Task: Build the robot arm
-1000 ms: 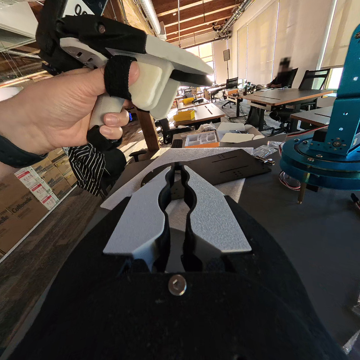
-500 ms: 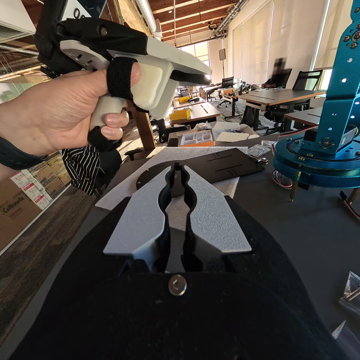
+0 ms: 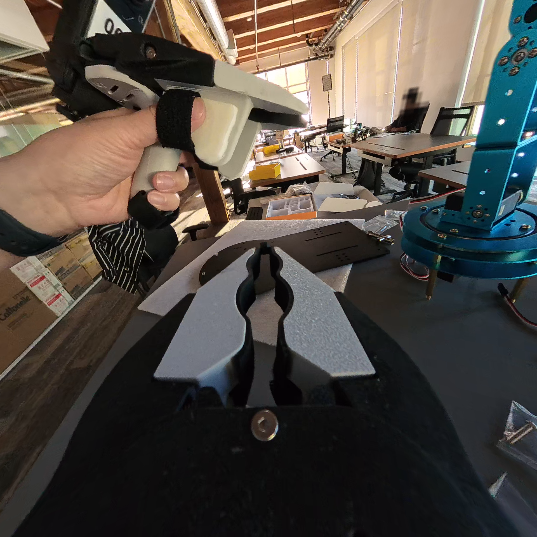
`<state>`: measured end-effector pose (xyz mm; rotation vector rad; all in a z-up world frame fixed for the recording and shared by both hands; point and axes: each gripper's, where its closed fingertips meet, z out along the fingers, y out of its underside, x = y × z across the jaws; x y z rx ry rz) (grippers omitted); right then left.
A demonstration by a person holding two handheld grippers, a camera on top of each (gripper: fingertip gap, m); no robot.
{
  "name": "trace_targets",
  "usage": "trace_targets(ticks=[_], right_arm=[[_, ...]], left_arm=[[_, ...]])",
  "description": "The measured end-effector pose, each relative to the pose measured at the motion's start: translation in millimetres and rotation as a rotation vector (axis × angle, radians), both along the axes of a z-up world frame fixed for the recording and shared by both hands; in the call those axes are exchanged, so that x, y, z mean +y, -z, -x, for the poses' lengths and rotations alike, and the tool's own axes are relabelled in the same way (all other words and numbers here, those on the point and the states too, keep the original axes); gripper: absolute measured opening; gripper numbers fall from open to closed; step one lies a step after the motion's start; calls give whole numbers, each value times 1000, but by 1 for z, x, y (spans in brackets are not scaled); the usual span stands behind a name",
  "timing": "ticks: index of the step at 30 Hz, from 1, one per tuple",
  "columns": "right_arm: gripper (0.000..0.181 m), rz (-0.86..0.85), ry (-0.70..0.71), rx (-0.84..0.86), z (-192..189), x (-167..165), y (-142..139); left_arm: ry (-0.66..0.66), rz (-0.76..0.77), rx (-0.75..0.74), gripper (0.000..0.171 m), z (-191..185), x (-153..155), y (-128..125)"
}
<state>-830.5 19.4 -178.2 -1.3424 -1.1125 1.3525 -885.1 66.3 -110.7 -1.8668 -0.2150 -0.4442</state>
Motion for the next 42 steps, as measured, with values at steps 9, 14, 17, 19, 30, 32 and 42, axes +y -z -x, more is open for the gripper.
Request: trace_targets(ticks=[9, 14, 17, 19, 30, 32, 42], right_arm=[[4, -9, 4, 1, -2, 0, -1], [4, 3, 8, 11, -3, 2, -2], [4, -1, 3, 7, -2, 0, -2], [4, -4, -1, 6, -1, -2, -2], [4, -19, -16, -4, 4, -10, 0], [4, -25, -19, -5, 5, -12, 0], [4, -148, -32, -81, 14, -34, 15]], left_arm=[[19, -6, 16, 10, -12, 11, -3], [24, -7, 15, 10, -16, 14, -4], [24, -7, 17, 10, -17, 14, -4], [22, -4, 17, 10, -17, 13, -3], [-12, -27, 3, 10, -5, -8, -7], [-15, -45, -1, 11, -2, -17, -11], [-69, -49, 158, 13, 50, -125, -11]])
